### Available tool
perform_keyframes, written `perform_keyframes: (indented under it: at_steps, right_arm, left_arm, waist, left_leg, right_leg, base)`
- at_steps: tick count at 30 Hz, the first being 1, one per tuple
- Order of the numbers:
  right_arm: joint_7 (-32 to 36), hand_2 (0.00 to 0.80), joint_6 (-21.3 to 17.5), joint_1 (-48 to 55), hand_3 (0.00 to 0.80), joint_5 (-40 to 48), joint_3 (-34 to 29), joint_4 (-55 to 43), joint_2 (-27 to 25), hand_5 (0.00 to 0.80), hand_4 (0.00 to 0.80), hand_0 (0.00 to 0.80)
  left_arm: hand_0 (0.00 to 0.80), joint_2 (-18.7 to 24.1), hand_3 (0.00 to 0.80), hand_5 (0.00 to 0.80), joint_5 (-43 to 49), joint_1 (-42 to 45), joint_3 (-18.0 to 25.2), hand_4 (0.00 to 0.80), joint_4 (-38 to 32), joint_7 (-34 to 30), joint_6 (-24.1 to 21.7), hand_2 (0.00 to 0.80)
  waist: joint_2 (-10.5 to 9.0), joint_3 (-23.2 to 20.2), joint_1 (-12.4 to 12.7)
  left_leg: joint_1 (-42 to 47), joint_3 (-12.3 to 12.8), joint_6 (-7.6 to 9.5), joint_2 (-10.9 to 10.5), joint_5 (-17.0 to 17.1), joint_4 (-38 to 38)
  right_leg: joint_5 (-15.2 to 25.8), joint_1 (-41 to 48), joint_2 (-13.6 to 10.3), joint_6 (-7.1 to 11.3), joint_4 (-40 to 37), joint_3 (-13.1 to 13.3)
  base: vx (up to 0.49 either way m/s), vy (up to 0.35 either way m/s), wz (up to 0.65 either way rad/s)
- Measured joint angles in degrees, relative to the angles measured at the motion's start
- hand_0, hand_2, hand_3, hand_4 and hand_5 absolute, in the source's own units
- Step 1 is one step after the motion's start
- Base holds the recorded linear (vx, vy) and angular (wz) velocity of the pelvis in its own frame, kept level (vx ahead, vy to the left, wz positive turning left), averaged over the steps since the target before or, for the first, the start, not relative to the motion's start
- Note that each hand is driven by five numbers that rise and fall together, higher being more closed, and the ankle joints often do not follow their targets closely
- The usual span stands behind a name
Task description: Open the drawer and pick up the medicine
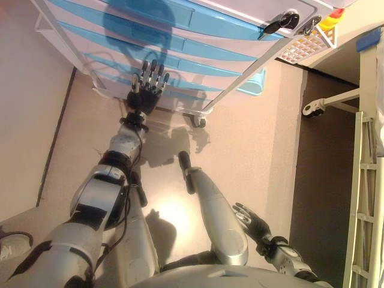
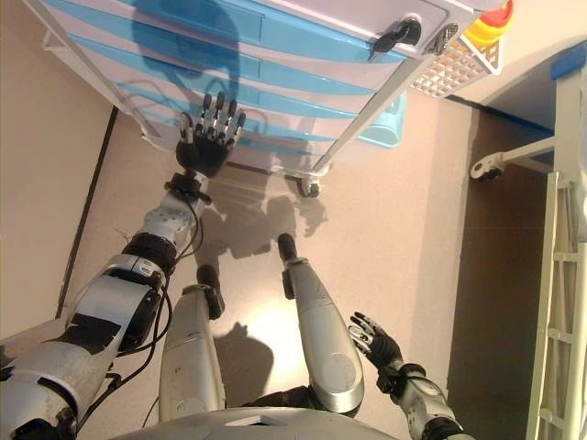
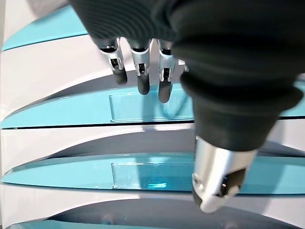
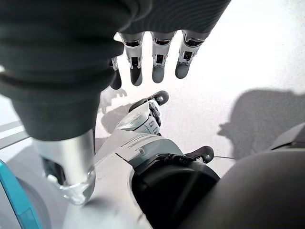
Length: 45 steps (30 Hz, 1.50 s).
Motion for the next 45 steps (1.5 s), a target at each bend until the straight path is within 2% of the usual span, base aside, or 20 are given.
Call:
perform_keyframes:
  at_steps: [12, 27, 35, 45]
  right_arm:
    - [-1.0, 0.0, 0.1, 0.0, 0.0, 0.0, 0.0, -0.4, 0.0, 0.0, 0.0, 0.0]
    - [-1.1, 0.0, 0.6, 0.0, 0.0, 0.0, 0.0, -0.6, -0.2, 0.0, 0.0, 0.0]
    - [-0.9, 0.0, 0.5, 0.0, 0.0, 0.1, 0.1, -0.3, -0.2, 0.0, 0.0, 0.0]
    - [-0.7, 0.0, 0.5, 0.0, 0.0, 0.5, 0.1, -0.1, -0.7, 0.0, 0.0, 0.0]
  left_arm:
    - [0.0, 0.7, 0.0, 0.0, 0.2, 0.1, 0.1, 0.0, 2.1, -0.4, 0.0, 0.0]
    - [0.0, 0.7, 0.0, 0.0, -0.1, -2.8, 0.0, 0.0, 2.1, 0.4, 0.0, 0.0]
    - [0.0, 0.9, 0.0, 0.0, -3.8, -4.1, 0.1, 0.0, 2.1, 1.5, 0.0, 0.0]
    - [0.0, 1.1, 0.0, 0.0, -5.1, -4.9, 0.1, 0.0, 2.9, 2.3, -1.2, 0.0]
  waist:
    - [0.47, 0.3, 0.2]
    - [0.67, 0.4, 0.1]
    - [0.65, 0.4, 0.0]
    - [0.64, 0.4, 0.0]
  left_leg:
    - [0.1, 0.3, -0.13, 0.0, -0.1, 0.0]
    - [-0.6, -0.8, -0.72, 0.1, 0.0, 0.1]
    - [-1.2, -0.8, -1.25, 0.1, -0.4, 1.1]
    - [-1.9, -1.1, -1.3, 0.1, -0.4, 1.3]
  right_leg:
    - [-0.3, -0.8, -0.1, -0.44, 1.4, 0.2]
    - [-0.3, -1.9, 0.7, -0.46, 1.9, -0.1]
    - [-0.8, -2.8, 0.7, -1.26, 3.3, 0.0]
    - [-0.9, -3.7, 0.8, -1.4, 3.7, -0.2]
  base:
    - [0.0, 0.001, 0.0]
    - [0.001, -0.019, -0.02]
    - [0.0, 0.0, 0.0]
    - [0.0, 0.0, 0.0]
